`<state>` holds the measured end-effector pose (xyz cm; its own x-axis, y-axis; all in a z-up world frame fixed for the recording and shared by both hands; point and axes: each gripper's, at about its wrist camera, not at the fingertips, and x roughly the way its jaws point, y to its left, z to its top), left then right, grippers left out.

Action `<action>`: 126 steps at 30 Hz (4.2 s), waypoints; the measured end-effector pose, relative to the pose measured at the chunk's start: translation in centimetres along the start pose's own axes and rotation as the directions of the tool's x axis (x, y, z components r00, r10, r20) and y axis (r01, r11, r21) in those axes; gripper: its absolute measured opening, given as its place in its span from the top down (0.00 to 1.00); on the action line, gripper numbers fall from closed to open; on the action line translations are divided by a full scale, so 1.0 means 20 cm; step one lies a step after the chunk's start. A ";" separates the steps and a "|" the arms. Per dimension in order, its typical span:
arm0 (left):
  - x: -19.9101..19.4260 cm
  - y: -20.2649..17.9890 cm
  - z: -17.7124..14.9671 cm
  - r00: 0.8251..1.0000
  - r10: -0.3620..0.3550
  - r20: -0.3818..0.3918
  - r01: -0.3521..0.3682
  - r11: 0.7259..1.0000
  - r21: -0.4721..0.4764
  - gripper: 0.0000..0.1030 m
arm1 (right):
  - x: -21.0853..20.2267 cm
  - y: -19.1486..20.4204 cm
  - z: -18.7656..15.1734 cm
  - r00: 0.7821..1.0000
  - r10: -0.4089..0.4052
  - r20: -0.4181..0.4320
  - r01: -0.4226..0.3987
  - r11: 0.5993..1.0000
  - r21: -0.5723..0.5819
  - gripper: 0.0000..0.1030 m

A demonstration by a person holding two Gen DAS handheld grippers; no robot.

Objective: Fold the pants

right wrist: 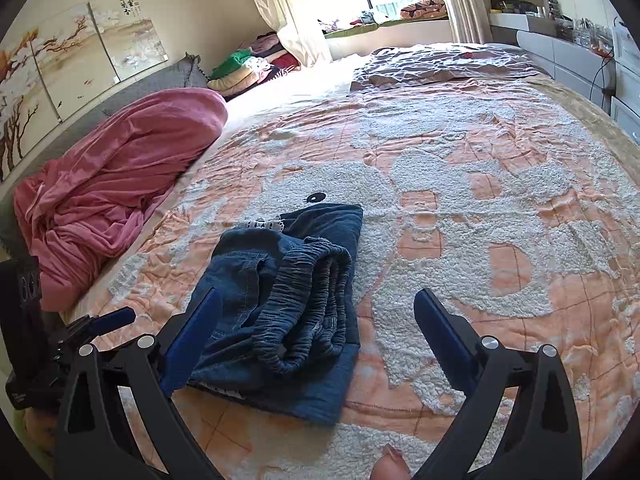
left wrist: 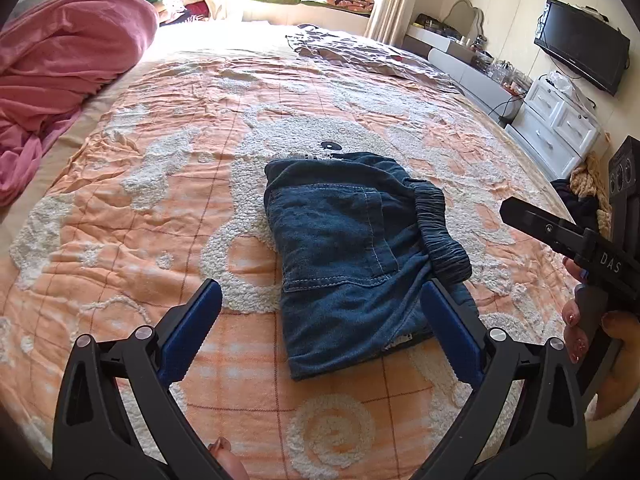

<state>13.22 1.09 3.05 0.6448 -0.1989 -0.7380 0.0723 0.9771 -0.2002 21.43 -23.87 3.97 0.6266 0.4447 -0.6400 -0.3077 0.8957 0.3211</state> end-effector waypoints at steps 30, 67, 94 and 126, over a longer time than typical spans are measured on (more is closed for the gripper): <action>-0.14 -0.12 -0.42 0.998 0.058 -0.001 -0.058 0.998 0.015 0.09 | -0.28 0.06 -0.44 0.993 -0.115 0.030 0.118 0.985 -0.129 0.05; -0.13 -0.10 -0.43 0.998 0.058 -0.006 -0.058 0.998 -0.003 0.09 | -0.25 0.03 -0.53 0.991 -0.133 0.014 0.133 0.984 -0.116 0.04; -0.13 -0.10 -0.44 0.996 0.082 -0.023 -0.082 0.997 0.003 0.09 | -0.26 0.04 -0.54 0.989 -0.147 0.007 0.147 0.983 -0.108 0.04; -0.13 -0.08 -0.45 0.995 0.084 -0.052 -0.085 0.996 -0.033 0.09 | -0.23 0.03 -0.55 0.986 -0.165 -0.013 0.163 0.980 -0.115 0.04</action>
<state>4.65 -0.55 -0.58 0.6079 -0.1202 -0.7848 -0.0079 0.9875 -0.1574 10.45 -25.33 -0.67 0.6597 0.2904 -0.6932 -0.2821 0.9506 0.1298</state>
